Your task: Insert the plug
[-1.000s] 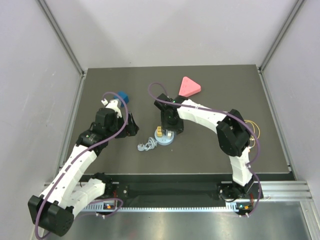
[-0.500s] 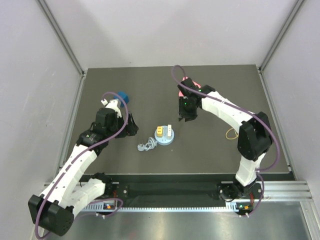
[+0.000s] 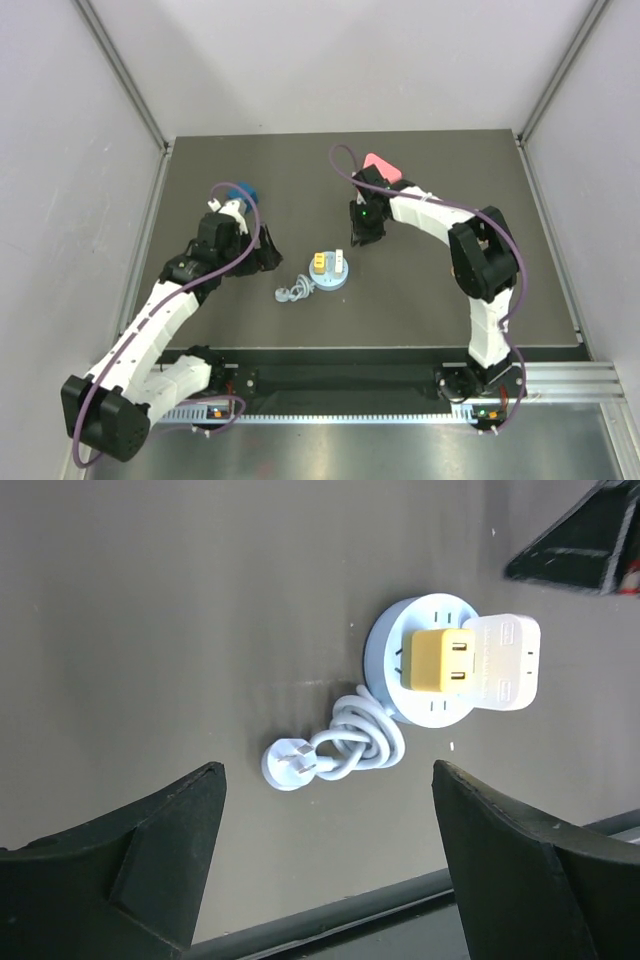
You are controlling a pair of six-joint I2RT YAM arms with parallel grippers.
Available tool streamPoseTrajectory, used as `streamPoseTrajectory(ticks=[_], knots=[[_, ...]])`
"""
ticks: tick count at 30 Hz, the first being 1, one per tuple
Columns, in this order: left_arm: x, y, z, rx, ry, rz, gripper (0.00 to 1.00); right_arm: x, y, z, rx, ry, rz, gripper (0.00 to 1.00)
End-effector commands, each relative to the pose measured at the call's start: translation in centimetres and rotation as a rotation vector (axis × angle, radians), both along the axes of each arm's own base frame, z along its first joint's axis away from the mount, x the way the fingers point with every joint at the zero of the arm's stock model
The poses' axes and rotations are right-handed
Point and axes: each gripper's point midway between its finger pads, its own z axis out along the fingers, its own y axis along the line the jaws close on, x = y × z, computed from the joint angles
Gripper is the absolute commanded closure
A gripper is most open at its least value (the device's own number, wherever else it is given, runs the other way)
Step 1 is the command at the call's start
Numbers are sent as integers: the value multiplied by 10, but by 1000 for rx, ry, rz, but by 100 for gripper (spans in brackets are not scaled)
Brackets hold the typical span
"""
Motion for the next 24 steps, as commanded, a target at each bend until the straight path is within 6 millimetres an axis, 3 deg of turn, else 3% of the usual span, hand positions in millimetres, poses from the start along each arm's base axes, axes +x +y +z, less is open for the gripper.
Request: streamPoseTrajectory(ticks=[1, 6, 11, 14, 19, 23, 24], knots=[[17, -13, 30, -81, -61, 7, 12, 13, 21, -3, 106, -60, 52, 72], [31, -19, 32, -88, -20, 29, 13, -4, 37, -15, 178, -40, 93, 73], [41, -35, 37, -139, 11, -5, 16, -34, 52, -18, 205, -25, 137, 75], [43, -36, 40, -131, 4, -20, 16, -61, 64, -19, 216, 3, 155, 76], [42, -34, 43, -99, -9, -51, 16, -94, 47, -25, 168, 37, 83, 76], [29, -39, 47, -70, -38, -190, 16, -96, 28, -6, 141, -24, 76, 75], [29, -38, 46, -59, -37, -195, 16, -97, 23, 7, 145, -45, 75, 75]])
